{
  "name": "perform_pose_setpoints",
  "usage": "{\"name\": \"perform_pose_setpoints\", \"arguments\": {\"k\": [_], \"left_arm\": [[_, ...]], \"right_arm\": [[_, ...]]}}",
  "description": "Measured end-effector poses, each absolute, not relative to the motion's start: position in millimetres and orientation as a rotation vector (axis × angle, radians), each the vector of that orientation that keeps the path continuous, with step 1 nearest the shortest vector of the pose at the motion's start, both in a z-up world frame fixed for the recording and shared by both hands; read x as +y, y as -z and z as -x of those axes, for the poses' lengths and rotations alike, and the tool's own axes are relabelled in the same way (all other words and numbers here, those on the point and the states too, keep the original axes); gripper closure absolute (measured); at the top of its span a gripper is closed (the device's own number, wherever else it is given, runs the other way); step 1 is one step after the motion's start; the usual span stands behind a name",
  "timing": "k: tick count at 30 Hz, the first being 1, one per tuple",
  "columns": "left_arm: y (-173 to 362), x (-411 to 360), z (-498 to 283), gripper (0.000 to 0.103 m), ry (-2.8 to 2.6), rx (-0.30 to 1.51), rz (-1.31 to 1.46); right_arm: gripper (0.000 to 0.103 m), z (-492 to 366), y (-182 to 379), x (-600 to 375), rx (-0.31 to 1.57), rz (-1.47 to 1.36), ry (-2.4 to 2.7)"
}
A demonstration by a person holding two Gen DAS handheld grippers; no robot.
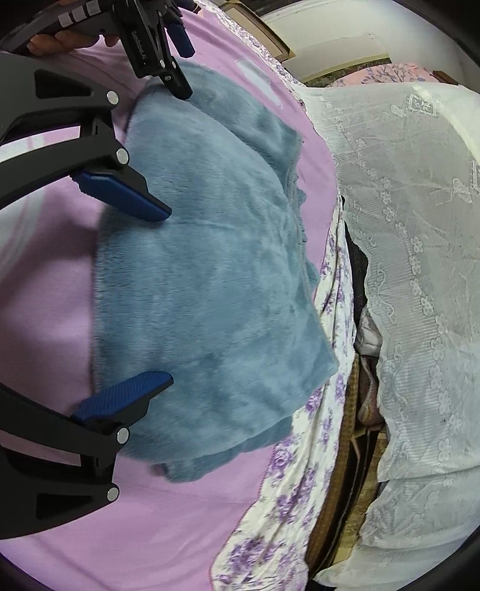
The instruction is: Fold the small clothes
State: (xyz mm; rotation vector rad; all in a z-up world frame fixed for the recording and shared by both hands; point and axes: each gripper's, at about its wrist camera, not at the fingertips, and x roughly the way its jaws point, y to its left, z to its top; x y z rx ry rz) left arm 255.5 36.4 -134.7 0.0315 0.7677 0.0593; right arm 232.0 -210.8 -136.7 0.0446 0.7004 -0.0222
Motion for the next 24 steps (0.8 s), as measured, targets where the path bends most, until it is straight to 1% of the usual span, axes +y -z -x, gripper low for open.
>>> {"name": "perform_pose_setpoints", "arguments": {"k": [14,19,22,24], "left_arm": [[117,34,-225,0.004,-0.081,0.709,-0.036],[103,12,-239,0.004,-0.011,0.752,-0.002],[98,-9,-251,0.004,-0.017,0.758,-0.017],[99,-23,-261,0.004,-0.026,0.763,-0.025]], "right_arm": [[0.018,-177,135,-243,0.637,-0.291,0.036],[0.019,-174,138,-256,0.621,-0.366,0.052],[0.020,-175,140,-269,0.613,-0.442,0.063],[0.023,-178,143,-277,0.618,-0.490,0.064]]}}
